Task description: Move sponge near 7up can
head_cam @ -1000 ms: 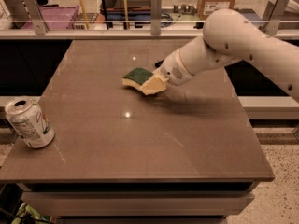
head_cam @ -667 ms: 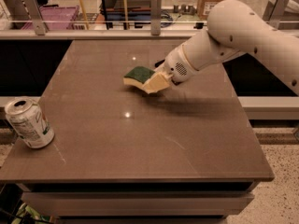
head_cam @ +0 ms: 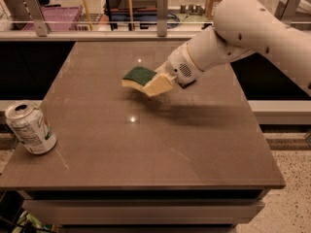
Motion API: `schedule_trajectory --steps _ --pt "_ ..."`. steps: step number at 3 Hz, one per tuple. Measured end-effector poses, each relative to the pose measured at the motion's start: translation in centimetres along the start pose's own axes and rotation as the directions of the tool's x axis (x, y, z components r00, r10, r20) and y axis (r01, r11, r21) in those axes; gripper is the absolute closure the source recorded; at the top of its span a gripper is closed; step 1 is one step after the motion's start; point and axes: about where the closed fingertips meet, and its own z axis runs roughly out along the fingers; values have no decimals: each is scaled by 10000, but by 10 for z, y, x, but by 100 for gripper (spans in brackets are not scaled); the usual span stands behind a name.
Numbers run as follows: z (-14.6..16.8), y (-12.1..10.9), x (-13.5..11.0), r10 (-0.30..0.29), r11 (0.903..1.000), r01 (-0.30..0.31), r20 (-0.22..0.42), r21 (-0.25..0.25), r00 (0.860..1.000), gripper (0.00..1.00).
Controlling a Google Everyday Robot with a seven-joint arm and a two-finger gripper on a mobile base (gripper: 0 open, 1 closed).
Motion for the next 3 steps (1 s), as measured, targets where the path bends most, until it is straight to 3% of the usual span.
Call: schedule_trajectory --steps 2,3 --pt "-14 37 -30 -862 9963 862 -183 -32 9961 100" --pt "-15 64 -38 -1111 9933 1098 -361 -366 9932 100"
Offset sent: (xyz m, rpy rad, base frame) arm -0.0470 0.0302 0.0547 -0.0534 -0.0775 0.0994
